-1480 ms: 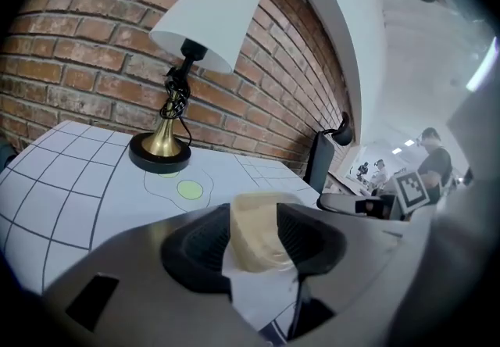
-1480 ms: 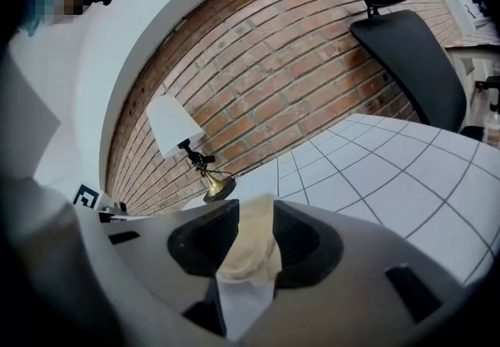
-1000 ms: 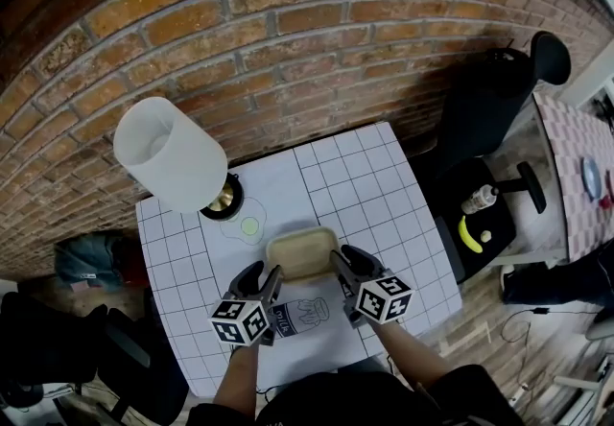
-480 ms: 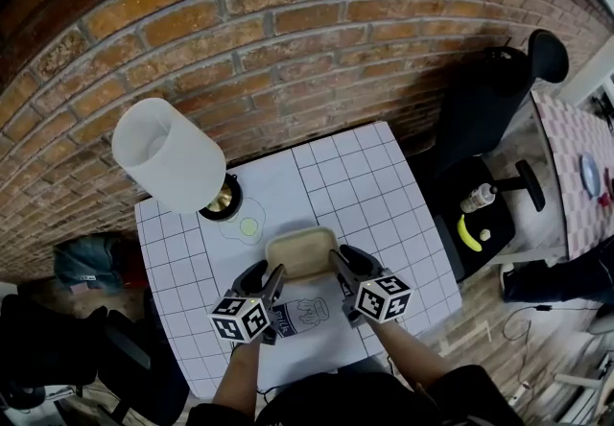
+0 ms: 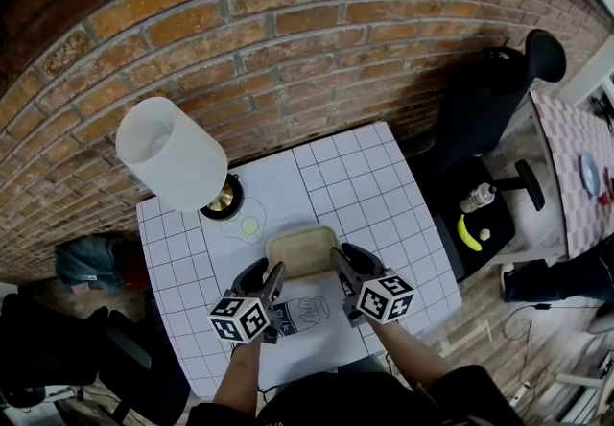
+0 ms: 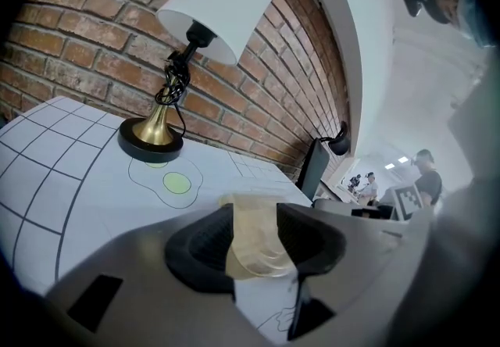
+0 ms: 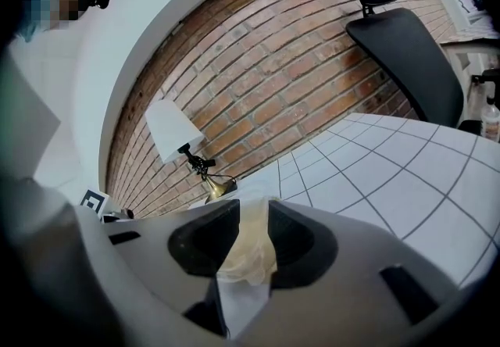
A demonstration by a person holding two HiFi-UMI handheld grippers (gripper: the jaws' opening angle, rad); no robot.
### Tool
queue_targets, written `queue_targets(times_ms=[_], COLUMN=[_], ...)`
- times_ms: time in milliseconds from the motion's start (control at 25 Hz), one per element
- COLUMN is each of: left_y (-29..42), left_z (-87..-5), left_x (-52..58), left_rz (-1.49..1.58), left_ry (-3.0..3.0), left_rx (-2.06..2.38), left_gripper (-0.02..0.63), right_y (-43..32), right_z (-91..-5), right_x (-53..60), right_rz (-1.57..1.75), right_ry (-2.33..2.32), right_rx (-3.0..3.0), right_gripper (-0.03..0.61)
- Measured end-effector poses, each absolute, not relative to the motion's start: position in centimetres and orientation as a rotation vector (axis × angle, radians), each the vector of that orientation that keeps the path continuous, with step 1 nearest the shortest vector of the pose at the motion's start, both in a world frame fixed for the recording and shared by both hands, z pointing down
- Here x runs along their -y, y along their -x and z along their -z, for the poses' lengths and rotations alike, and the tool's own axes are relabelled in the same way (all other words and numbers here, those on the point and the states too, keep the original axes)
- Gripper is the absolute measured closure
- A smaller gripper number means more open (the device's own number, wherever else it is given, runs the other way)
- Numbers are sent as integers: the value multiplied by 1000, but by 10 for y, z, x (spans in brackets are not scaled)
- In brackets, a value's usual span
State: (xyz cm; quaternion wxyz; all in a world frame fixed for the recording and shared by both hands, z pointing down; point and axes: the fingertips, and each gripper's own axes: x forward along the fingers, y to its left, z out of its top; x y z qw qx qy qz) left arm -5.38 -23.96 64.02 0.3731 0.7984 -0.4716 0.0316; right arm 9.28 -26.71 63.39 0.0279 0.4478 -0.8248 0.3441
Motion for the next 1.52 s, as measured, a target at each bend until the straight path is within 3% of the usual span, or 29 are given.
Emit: queue_targets(times_ms=[400,600,1000,1520], left_y=[64,69,79,85], left_z=[-610,-593,-554,-490], left_x=[236,232,222,201], left_rz=[-15,15,70,165], left_ry=[-2098,-2128,-2204,-2345], left_rx=[1218,1223,1273,1245], left_gripper=[437,449,563,574], right_y=[-91,-88,-92,-89], right_z=[-600,-584,-543,-477], right_x=[263,258,242,210], right_rz=[-1019,-995,-929,-812], right_ry=[-1438,-1465,-1545,-1643], right_rx=[2626,2656,2717,2837], right_gripper=[541,548,552,555])
